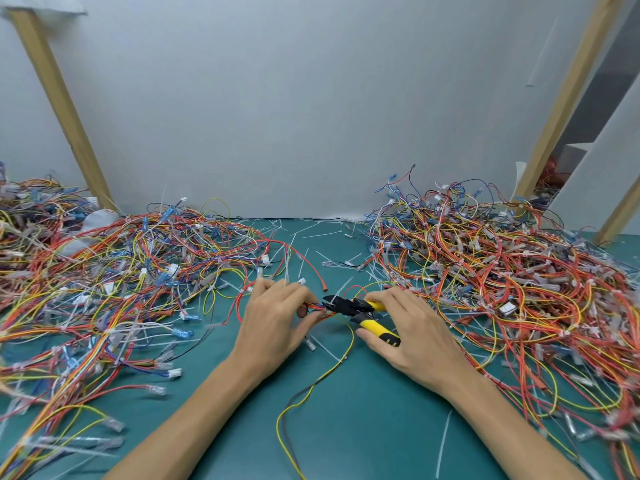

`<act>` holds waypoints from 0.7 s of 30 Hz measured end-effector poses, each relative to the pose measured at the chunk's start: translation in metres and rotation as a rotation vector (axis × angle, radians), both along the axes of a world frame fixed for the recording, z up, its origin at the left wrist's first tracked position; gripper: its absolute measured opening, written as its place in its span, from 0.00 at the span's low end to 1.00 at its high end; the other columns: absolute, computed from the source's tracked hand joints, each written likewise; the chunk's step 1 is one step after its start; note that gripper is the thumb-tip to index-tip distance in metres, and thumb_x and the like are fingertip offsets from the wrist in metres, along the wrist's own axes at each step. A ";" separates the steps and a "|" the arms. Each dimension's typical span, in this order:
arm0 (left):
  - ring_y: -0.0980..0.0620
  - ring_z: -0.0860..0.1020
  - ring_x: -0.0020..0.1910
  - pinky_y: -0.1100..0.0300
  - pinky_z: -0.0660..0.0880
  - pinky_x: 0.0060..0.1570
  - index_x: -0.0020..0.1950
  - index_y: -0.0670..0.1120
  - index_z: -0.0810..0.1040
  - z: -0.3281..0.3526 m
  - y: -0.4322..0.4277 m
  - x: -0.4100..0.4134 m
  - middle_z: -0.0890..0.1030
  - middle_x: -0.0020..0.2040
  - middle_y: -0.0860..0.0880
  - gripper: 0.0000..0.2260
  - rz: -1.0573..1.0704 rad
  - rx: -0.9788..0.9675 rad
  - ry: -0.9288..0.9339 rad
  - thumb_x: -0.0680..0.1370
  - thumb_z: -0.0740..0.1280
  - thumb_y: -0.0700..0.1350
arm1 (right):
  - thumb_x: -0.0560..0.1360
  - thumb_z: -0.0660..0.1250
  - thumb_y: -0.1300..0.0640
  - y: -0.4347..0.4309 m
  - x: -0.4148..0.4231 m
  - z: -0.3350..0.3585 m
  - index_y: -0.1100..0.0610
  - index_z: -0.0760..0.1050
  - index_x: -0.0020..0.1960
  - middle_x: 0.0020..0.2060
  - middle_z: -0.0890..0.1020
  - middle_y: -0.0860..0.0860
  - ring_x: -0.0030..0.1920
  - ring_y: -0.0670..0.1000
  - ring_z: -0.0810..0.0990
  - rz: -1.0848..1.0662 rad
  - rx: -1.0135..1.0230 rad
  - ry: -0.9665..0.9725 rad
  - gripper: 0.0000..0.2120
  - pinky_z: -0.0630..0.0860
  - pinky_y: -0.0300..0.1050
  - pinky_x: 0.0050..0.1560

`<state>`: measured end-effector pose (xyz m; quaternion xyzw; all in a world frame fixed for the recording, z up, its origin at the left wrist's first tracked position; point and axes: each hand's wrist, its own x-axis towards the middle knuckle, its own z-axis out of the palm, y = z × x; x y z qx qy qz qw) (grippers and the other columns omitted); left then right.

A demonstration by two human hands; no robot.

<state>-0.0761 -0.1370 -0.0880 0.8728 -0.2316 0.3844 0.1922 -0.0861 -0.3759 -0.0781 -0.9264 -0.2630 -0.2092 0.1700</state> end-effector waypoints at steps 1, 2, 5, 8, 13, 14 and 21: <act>0.51 0.73 0.35 0.56 0.66 0.44 0.41 0.48 0.78 0.000 0.000 0.000 0.75 0.33 0.56 0.08 0.007 0.010 -0.020 0.75 0.70 0.51 | 0.75 0.61 0.35 0.000 0.000 0.001 0.48 0.72 0.62 0.53 0.76 0.42 0.54 0.47 0.75 0.007 0.006 0.009 0.23 0.73 0.43 0.55; 0.50 0.73 0.34 0.56 0.66 0.44 0.40 0.48 0.78 0.001 0.000 0.000 0.75 0.33 0.56 0.08 0.012 0.020 -0.043 0.75 0.68 0.51 | 0.75 0.61 0.35 -0.001 -0.001 0.002 0.48 0.72 0.63 0.54 0.75 0.41 0.55 0.46 0.74 0.014 0.008 0.015 0.23 0.72 0.43 0.56; 0.49 0.73 0.34 0.55 0.67 0.44 0.39 0.47 0.78 0.002 0.000 0.000 0.75 0.32 0.54 0.08 0.031 0.077 -0.106 0.75 0.65 0.48 | 0.75 0.62 0.36 0.000 -0.002 0.004 0.48 0.73 0.63 0.55 0.76 0.42 0.57 0.46 0.74 0.031 0.001 0.019 0.23 0.71 0.43 0.58; 0.48 0.73 0.33 0.53 0.68 0.44 0.38 0.46 0.79 0.003 -0.001 0.000 0.76 0.32 0.53 0.09 0.054 0.122 -0.142 0.76 0.65 0.47 | 0.75 0.62 0.36 0.000 -0.003 0.005 0.48 0.73 0.63 0.54 0.76 0.42 0.57 0.46 0.74 0.034 0.006 0.026 0.23 0.70 0.43 0.59; 0.48 0.73 0.32 0.53 0.68 0.44 0.37 0.46 0.78 0.004 -0.002 -0.001 0.76 0.32 0.53 0.10 0.076 0.147 -0.157 0.76 0.65 0.47 | 0.74 0.64 0.38 0.001 -0.004 0.006 0.48 0.75 0.60 0.50 0.78 0.42 0.52 0.47 0.76 0.036 0.016 0.031 0.20 0.73 0.45 0.55; 0.48 0.73 0.33 0.53 0.68 0.44 0.37 0.46 0.78 0.004 -0.002 -0.001 0.76 0.32 0.53 0.10 0.077 0.148 -0.156 0.76 0.65 0.47 | 0.73 0.64 0.38 0.001 -0.004 0.006 0.48 0.75 0.59 0.48 0.78 0.42 0.50 0.47 0.76 0.032 0.019 0.032 0.20 0.74 0.46 0.52; 0.48 0.74 0.33 0.55 0.66 0.44 0.39 0.47 0.79 0.006 -0.004 -0.003 0.76 0.32 0.53 0.06 0.086 0.141 -0.106 0.73 0.72 0.46 | 0.72 0.62 0.36 0.002 -0.004 0.005 0.44 0.75 0.56 0.44 0.80 0.41 0.45 0.44 0.77 -0.011 0.044 0.040 0.18 0.75 0.43 0.43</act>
